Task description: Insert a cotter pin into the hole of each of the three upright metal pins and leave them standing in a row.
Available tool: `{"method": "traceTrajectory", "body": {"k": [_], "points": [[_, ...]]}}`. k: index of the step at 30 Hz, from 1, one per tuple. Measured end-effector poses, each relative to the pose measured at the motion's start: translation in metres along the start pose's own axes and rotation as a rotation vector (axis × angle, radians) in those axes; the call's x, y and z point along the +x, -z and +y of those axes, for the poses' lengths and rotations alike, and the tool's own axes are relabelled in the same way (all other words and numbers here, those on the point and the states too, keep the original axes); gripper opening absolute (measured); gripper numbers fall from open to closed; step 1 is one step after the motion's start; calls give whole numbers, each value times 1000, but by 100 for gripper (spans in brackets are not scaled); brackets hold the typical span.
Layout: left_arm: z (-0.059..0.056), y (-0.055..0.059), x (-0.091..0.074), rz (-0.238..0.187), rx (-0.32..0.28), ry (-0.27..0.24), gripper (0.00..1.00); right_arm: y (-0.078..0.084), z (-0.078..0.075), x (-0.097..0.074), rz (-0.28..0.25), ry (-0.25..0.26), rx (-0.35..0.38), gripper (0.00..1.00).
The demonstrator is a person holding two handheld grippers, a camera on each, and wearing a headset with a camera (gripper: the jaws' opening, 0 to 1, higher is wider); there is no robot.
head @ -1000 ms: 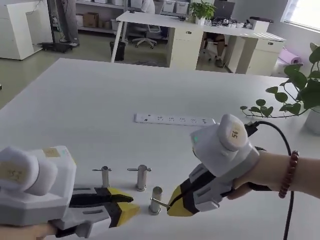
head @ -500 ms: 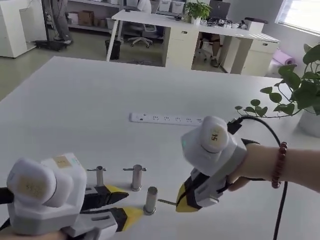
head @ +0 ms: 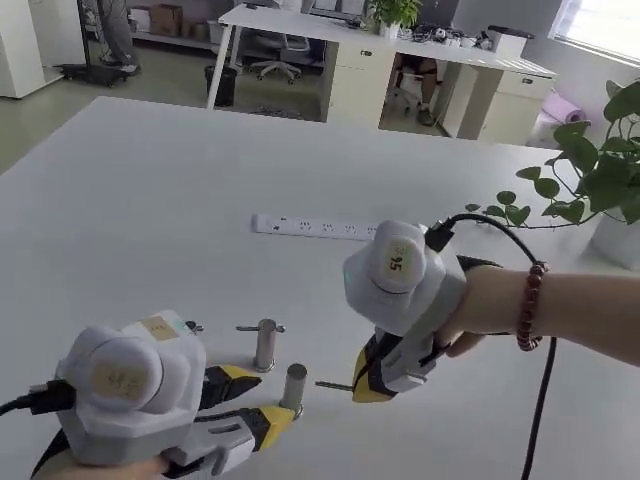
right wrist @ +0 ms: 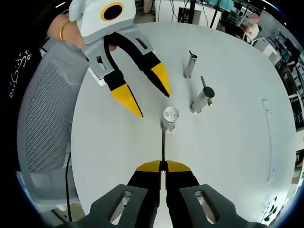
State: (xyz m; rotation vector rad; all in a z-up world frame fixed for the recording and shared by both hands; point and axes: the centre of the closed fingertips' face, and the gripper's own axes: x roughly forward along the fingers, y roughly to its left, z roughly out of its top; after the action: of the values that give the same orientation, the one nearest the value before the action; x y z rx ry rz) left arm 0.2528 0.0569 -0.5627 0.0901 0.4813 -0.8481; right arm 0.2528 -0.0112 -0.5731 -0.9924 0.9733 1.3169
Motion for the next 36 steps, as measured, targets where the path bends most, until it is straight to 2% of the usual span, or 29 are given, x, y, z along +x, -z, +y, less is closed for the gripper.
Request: {"method": "traceTrajectory", "body": {"k": [7,11,17,26,33,36], "points": [[5,4,14,4,-18,-36,27,2,-5,3,29,-2,-20,0],[6,7,19,-2,-32,-40,24,1,-9,6,40,-4,-20,0],[6,3,25,-24,-41,-43,19,-1,-11,7,47,-9,-32,0],[6,3,30,-33,-58,-42,13,-5,-10,7,47,-7,-47,0],[7,3,30,-35,-61,-46,12,-6,-11,7,45,-4,-43,0],[7,4,30,-37,-62,-48,12,-11,-10,6,28,-10,-36,0]]}}
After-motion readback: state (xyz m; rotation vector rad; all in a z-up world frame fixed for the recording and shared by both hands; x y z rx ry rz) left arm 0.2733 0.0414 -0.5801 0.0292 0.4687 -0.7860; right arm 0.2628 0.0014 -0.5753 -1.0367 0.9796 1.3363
